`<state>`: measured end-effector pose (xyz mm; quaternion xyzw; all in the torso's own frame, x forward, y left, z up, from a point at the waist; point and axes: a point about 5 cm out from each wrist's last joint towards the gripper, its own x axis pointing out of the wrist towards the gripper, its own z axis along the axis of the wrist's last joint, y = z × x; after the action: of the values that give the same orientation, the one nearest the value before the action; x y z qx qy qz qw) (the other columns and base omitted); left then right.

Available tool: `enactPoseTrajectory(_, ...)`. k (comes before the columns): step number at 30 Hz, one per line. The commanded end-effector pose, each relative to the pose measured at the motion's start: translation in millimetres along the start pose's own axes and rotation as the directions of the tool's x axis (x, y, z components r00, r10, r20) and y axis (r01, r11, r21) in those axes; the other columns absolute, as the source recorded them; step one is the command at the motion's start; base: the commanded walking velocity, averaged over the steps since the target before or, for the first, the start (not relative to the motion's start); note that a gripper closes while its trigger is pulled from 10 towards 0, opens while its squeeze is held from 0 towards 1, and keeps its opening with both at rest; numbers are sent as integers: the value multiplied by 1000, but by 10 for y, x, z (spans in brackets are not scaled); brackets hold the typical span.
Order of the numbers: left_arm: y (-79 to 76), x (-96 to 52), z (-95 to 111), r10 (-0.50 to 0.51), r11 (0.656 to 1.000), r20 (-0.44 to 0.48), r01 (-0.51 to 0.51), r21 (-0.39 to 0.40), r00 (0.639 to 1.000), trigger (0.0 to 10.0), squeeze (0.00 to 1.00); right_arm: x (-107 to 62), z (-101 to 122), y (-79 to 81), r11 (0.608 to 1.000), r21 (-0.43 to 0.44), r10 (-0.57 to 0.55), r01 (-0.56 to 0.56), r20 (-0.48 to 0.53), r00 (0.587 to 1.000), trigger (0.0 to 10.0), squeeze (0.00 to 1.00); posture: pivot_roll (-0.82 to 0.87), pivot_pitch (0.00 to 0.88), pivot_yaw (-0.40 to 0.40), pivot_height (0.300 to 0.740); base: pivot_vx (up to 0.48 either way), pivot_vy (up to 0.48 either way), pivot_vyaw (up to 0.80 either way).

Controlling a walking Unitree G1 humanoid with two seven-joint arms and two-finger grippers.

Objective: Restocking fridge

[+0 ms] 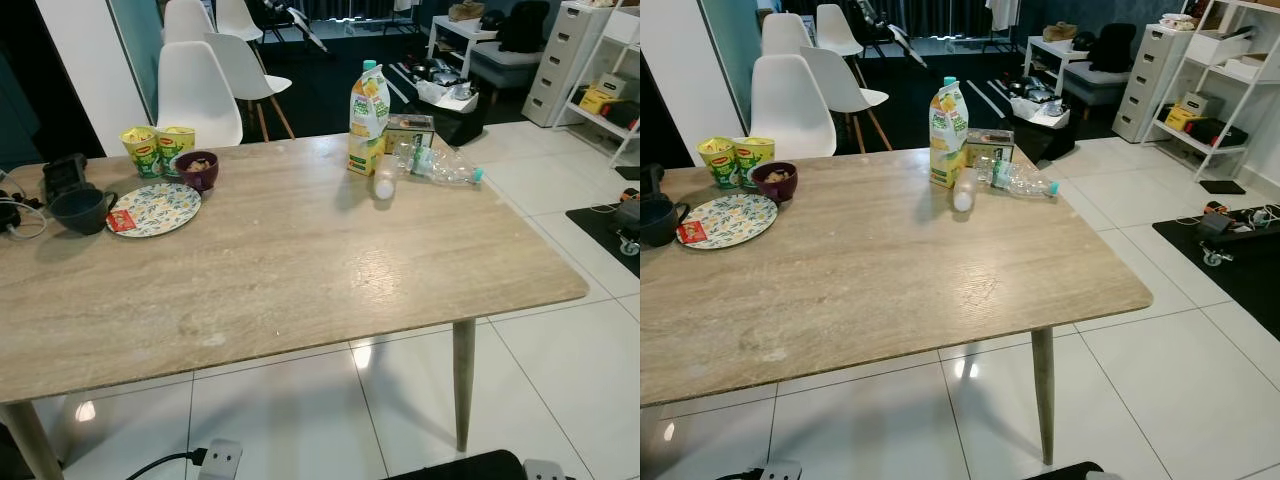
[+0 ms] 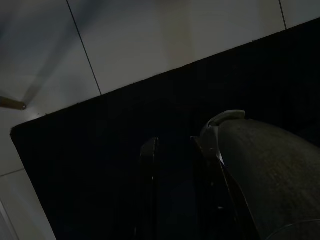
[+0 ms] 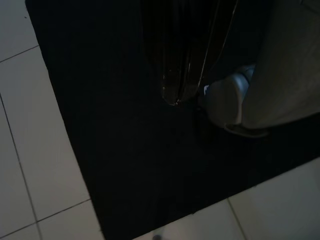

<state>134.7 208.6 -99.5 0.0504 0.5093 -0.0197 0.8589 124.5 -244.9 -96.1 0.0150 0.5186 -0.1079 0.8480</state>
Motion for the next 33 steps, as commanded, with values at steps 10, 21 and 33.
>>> enactPoseTrajectory(10, -67, -3, -63, -24, 1000, -21, 25, 12, 999, 10000, 0, 31, 179, 115, 999, -16, 39, -38, 40, 998, 10000, 0, 8, 0, -62, 740, 0, 0, 0)
enactPoseTrajectory(21, -219, 30, 26, -51, 999, 0, 51, -3, 999, 10000, 0, 35, 288, 34, 1000, -10, 18, -17, 58, 998, 10000, 0, 3, 0, -58, 740, 0, 0, 0)
enactPoseTrajectory(33, -192, 47, 136, -51, 999, 22, 51, 6, 998, 10000, 0, 43, 265, 110, 999, -42, 19, -17, 38, 999, 10000, 0, 11, 0, -57, 740, 0, 0, 0)
